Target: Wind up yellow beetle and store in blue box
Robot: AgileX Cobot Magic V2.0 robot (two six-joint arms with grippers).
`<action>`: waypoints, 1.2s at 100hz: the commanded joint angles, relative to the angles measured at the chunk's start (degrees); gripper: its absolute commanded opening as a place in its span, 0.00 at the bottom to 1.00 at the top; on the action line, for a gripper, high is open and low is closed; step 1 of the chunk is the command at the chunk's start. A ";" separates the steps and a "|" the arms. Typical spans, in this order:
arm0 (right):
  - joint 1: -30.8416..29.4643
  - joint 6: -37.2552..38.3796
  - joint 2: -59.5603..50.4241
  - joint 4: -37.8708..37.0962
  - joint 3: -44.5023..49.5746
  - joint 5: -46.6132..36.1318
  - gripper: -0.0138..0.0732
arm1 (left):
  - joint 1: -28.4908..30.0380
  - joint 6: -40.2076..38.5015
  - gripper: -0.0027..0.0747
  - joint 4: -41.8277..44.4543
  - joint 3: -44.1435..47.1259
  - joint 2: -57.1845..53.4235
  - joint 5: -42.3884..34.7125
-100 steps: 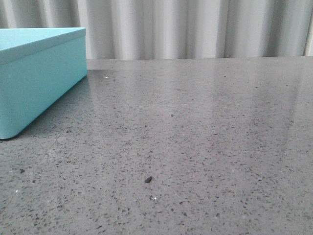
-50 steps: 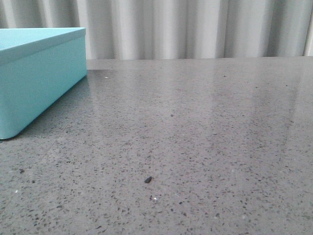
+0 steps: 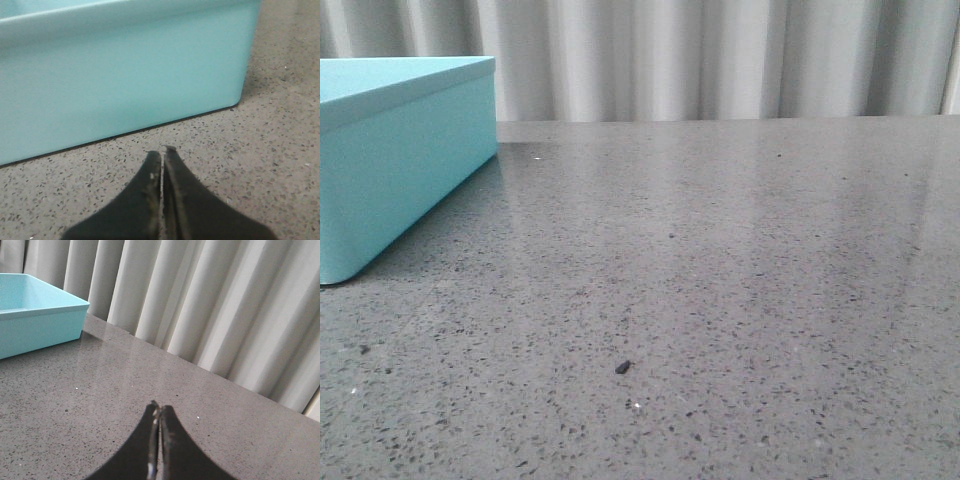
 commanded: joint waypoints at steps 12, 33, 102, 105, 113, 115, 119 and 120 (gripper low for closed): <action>-0.10 -0.34 0.61 0.15 -1.27 -3.27 0.11 | -0.52 -0.31 0.01 -0.70 1.40 0.49 -3.89; -0.10 -0.34 0.61 0.15 -1.27 -3.27 0.11 | -0.52 -0.31 0.01 -0.70 1.40 0.49 -3.89; -0.10 -0.34 0.61 0.15 -1.27 -1.31 0.11 | -0.52 -0.31 0.01 -0.70 1.40 0.49 -3.89; -0.10 -0.34 0.61 0.15 -1.27 -1.31 0.11 | -0.52 -0.31 0.01 -0.70 1.40 0.49 -3.89; -0.10 -0.34 0.71 0.15 -1.15 -1.29 0.11 | -0.52 -0.31 0.01 -0.70 1.40 0.49 -3.89; -0.10 -0.34 0.86 0.15 -0.84 -1.29 0.11 | -0.52 -0.31 0.01 -0.70 1.40 0.49 -3.89; -0.10 -0.34 0.96 0.15 -0.18 -1.69 0.11 | -0.52 -0.31 0.01 -0.70 1.40 0.49 -3.89; -0.10 -0.34 0.96 0.15 -0.04 -2.04 0.11 | -0.52 -0.31 0.01 -0.70 1.40 0.49 -3.89</action>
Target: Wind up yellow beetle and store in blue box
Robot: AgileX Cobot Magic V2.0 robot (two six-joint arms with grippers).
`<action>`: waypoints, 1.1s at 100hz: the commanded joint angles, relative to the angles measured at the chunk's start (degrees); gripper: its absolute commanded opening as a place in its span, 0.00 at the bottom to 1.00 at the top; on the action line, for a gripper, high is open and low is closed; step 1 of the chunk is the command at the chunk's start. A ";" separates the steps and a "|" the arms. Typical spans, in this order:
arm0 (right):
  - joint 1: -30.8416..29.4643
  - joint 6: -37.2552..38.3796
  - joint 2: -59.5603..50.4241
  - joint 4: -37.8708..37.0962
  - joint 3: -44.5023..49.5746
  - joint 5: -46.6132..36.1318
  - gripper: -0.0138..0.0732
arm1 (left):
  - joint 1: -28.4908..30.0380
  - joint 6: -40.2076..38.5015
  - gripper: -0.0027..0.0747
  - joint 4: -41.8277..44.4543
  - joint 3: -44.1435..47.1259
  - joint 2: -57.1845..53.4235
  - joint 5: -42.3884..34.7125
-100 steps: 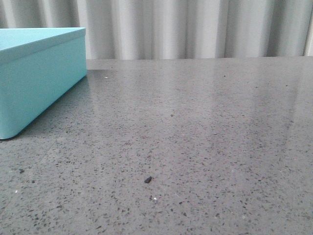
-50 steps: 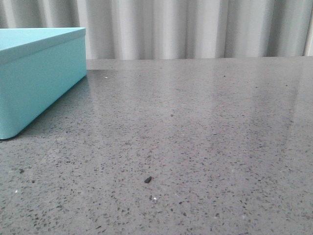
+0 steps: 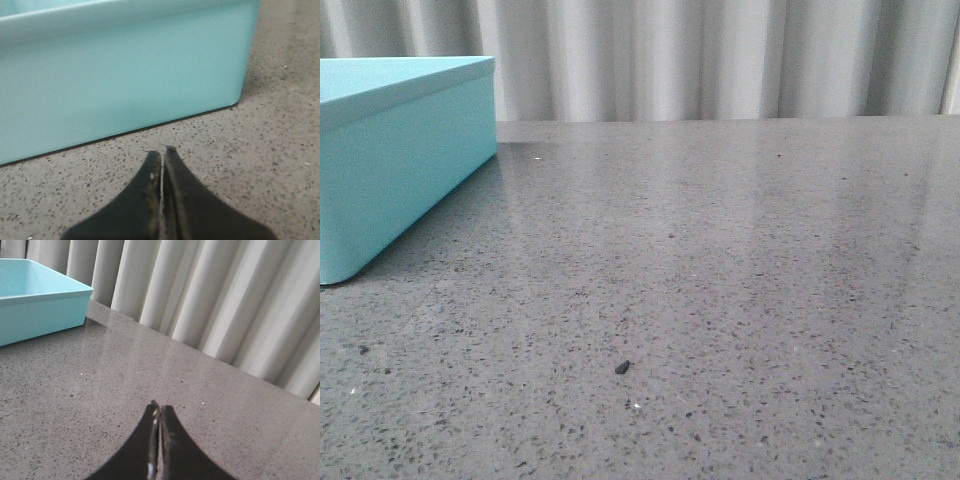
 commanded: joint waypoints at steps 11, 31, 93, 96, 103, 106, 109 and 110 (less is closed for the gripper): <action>-0.21 -0.34 0.83 -0.28 3.27 -7.70 0.11 | -0.52 -0.31 0.01 -0.70 1.40 0.49 -4.11; -3.33 -0.34 0.83 0.31 13.83 -20.63 0.11 | -0.52 -0.31 0.01 -0.70 1.40 0.49 -4.11; -10.01 0.05 0.83 2.99 27.77 -30.55 0.11 | -0.52 -0.31 0.01 -0.70 1.40 0.49 -4.11; -10.52 0.05 0.75 3.61 27.97 -30.67 0.11 | -0.52 -0.31 0.01 -0.70 1.40 0.49 -4.11; -11.88 0.05 0.23 4.16 28.38 -30.90 0.11 | -0.52 -0.31 0.01 -0.70 1.40 0.49 -4.11; -12.29 0.05 -0.13 4.38 28.68 -31.19 0.11 | -0.52 -0.31 0.01 -0.70 1.40 0.49 -4.11; -12.72 0.05 -0.69 4.50 29.07 -31.55 0.11 | -0.52 -0.31 0.01 -0.70 1.40 0.49 -4.11; -12.69 0.05 -0.81 4.64 29.31 -31.66 0.11 | -0.52 -0.31 0.01 -0.70 1.40 0.49 -4.11</action>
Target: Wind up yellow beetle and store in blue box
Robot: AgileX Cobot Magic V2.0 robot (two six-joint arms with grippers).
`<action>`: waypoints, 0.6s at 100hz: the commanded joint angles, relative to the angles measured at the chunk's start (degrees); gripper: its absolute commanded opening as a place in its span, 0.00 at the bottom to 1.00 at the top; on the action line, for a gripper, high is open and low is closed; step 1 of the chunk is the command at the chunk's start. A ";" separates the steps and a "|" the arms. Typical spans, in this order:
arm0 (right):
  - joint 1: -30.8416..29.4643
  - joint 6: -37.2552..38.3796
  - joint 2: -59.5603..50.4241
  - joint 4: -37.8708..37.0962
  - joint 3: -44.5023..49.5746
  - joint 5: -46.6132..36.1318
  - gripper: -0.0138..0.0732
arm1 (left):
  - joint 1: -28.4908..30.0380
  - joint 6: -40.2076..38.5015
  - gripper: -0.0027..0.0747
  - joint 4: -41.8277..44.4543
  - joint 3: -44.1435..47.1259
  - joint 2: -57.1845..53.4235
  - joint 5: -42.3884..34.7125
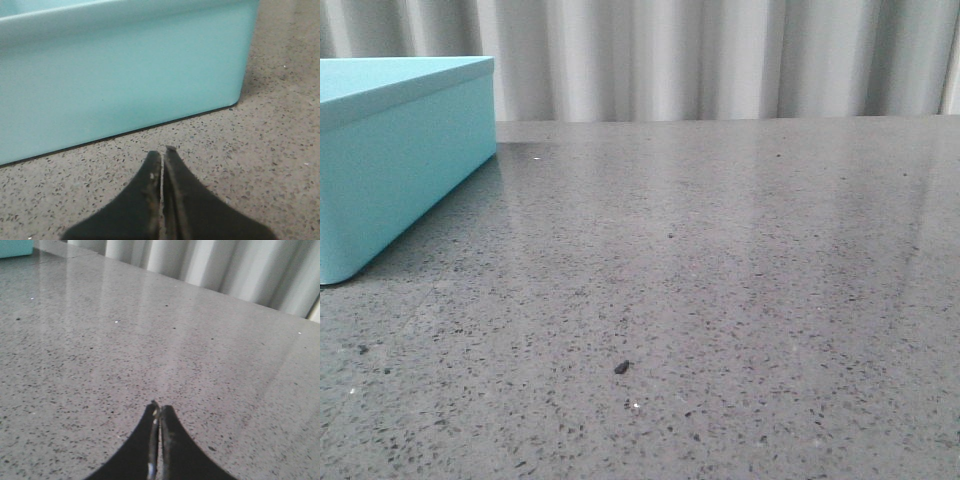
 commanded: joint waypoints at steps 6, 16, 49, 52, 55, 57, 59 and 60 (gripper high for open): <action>-1.66 0.05 -1.56 0.82 0.51 -6.71 0.11 | -0.52 -0.31 0.01 -0.70 1.40 0.49 -4.11; -1.95 0.05 -3.38 0.82 1.88 -6.22 0.11 | -0.52 -0.31 0.01 -0.70 1.40 0.49 -4.11; -2.04 0.05 -5.57 0.82 1.88 1.53 0.11 | -0.52 -0.31 0.01 -0.70 1.40 0.49 -4.11; -2.04 0.05 -5.57 0.82 1.88 1.97 0.11 | -0.52 -0.31 0.01 -0.70 1.40 0.49 -4.11; -2.04 0.05 -5.57 0.82 1.88 2.43 0.11 | -0.52 -0.31 0.01 -0.70 1.40 0.49 -4.11; -2.04 0.05 -5.57 0.82 1.88 2.74 0.11 | -0.52 -0.31 0.01 -0.70 1.40 0.49 -4.11; -2.04 0.05 -5.57 0.82 1.88 2.91 0.11 | -0.52 -0.31 0.01 -0.70 1.40 0.49 -4.11; -2.04 0.05 -5.57 0.82 1.88 3.13 0.11 | -0.52 -0.31 0.01 -0.70 1.40 0.49 -4.11</action>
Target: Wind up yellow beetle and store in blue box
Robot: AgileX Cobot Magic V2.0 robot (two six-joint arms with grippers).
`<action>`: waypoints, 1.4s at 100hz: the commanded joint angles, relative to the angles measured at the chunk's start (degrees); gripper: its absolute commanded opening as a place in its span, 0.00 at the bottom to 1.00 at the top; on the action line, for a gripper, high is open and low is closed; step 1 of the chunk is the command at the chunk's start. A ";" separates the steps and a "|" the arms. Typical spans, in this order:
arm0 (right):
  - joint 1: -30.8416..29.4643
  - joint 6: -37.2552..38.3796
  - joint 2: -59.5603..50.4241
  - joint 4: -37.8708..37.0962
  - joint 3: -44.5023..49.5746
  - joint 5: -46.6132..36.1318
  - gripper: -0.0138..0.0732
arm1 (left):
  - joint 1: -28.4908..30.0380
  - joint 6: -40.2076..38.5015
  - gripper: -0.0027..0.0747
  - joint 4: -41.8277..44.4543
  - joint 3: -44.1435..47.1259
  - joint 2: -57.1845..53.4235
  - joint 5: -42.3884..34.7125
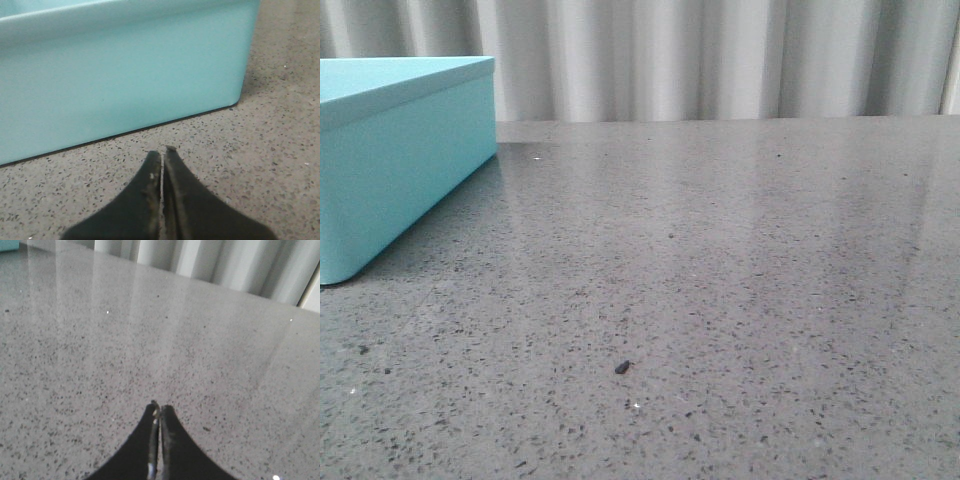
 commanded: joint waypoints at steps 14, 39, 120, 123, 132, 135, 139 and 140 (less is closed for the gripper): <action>-0.50 0.05 -0.77 0.12 1.47 -0.61 0.11 | -0.52 -0.33 0.01 -0.70 1.40 0.49 -4.11; -0.50 0.05 -1.07 0.12 1.47 4.82 0.11 | -0.52 -0.33 0.01 -0.70 1.40 0.49 -4.11; -0.50 0.05 -1.07 0.12 1.47 4.37 0.11 | -0.52 -0.33 0.01 -0.70 1.40 0.49 -4.11; -0.50 0.05 -1.07 0.12 1.47 4.37 0.11 | -0.52 -0.33 0.01 -0.70 1.40 0.49 -4.11; -0.50 0.05 -1.07 0.12 1.47 4.37 0.11 | -0.52 -0.33 0.01 -0.70 1.40 0.49 -4.11; -0.50 0.05 -1.07 0.12 1.47 4.37 0.11 | -0.52 -0.33 0.01 -0.70 1.40 0.49 -4.11; -0.50 0.05 -1.07 0.12 1.47 4.37 0.11 | -0.52 -0.33 0.01 -0.70 1.40 0.49 -4.11; -0.50 0.05 -1.07 0.12 1.47 4.37 0.11 | -0.52 -0.33 0.01 -0.70 1.40 0.49 -4.11</action>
